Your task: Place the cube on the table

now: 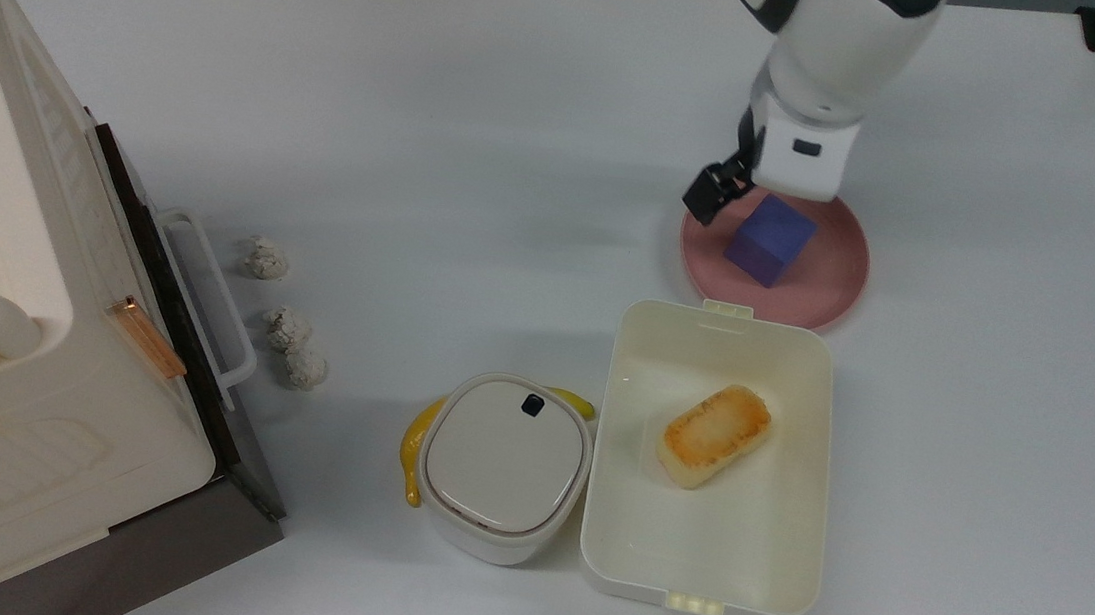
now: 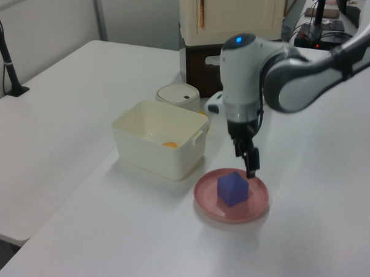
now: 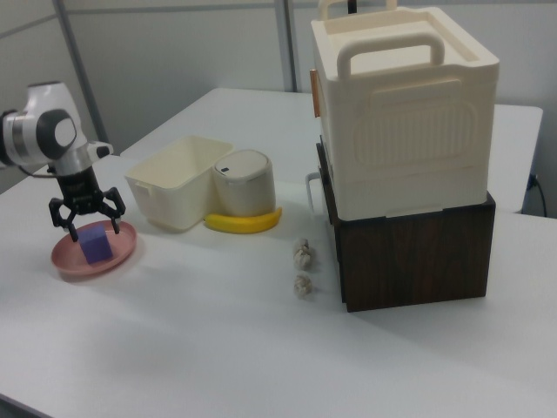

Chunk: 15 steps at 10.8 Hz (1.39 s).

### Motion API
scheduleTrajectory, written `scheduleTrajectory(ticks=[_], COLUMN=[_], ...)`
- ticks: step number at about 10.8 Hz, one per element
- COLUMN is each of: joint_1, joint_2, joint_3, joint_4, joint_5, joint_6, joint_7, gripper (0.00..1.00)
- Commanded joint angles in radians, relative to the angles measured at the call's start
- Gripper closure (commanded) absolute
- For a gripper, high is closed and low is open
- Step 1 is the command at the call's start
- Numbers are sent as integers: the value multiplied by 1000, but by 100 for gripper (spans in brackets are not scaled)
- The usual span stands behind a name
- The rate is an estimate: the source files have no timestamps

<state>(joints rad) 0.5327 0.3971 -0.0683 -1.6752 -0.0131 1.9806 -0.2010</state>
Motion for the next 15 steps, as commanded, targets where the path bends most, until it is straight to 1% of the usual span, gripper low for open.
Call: scheduleTrajectory(ticks=[1, 2, 3, 4, 5, 6, 7, 8, 9, 10, 12, 13, 14, 15], joint_1=[46, 49, 49, 43, 39, 38, 27, 9, -14, -58, -164, -230, -287, -304], joint_2=[71, 86, 92, 92, 83, 63, 36, -10, -48, -64, -58, -55, -55, -49], joint_3=[-10, -7, 13, 39, 44, 45, 45, 44, 32, 30, 22, 12, 6, -33], joint_4=[26, 37, 38, 40, 44, 75, 83, 83, 83, 81, 55, 48, 32, 31], joint_5=[-57, -77, -99, -125, -125, -122, -114, -98, -65, -58, -65, -67, -67, -67], joint_6=[70, 75, 75, 73, 61, 31, -53, -101, -144, -196, -209, -209, -206, -206], joint_7=[1, 24, 44, 51, 58, 71, 66, 65, 65, 48, -6, -24, -41, -50], gripper=[0, 7, 22, 50, 75, 76, 76, 76, 76, 76, 75, 72, 65, 54])
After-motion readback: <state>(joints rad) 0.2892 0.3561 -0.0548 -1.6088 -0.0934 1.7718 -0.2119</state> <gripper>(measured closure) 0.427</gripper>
